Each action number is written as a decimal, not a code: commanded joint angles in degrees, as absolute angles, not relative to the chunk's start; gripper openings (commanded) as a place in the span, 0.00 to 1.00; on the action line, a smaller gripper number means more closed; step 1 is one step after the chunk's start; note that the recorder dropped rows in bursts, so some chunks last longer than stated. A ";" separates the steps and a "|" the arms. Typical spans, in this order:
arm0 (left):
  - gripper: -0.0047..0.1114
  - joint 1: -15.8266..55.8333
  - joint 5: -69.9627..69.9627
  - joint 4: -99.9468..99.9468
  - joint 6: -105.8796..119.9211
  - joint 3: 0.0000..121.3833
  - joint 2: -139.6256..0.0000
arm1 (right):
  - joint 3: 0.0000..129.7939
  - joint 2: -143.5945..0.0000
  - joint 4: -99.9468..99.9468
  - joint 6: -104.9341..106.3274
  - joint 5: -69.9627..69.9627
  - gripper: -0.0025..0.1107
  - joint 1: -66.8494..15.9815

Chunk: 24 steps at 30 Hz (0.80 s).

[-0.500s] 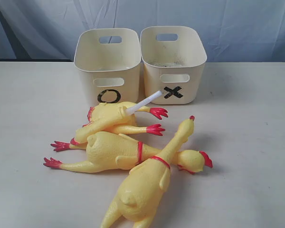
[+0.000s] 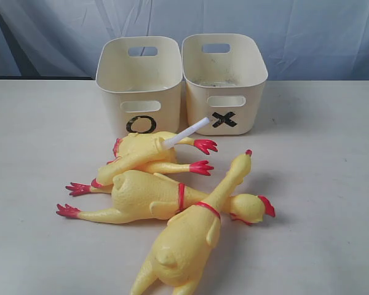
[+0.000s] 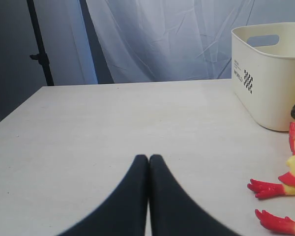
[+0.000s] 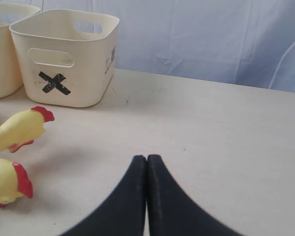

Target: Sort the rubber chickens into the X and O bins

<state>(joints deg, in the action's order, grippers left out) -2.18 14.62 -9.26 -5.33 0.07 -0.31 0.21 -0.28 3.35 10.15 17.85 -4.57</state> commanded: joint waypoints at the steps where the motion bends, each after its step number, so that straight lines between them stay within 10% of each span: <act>1: 0.04 -2.28 13.68 -9.29 -5.73 0.00 0.00 | 0.00 0.00 3.46 10.20 17.45 0.01 -4.74; 24: 0.04 -2.28 13.68 -9.29 -5.73 0.00 0.00 | 0.00 0.00 23.94 10.20 6.41 0.01 -4.74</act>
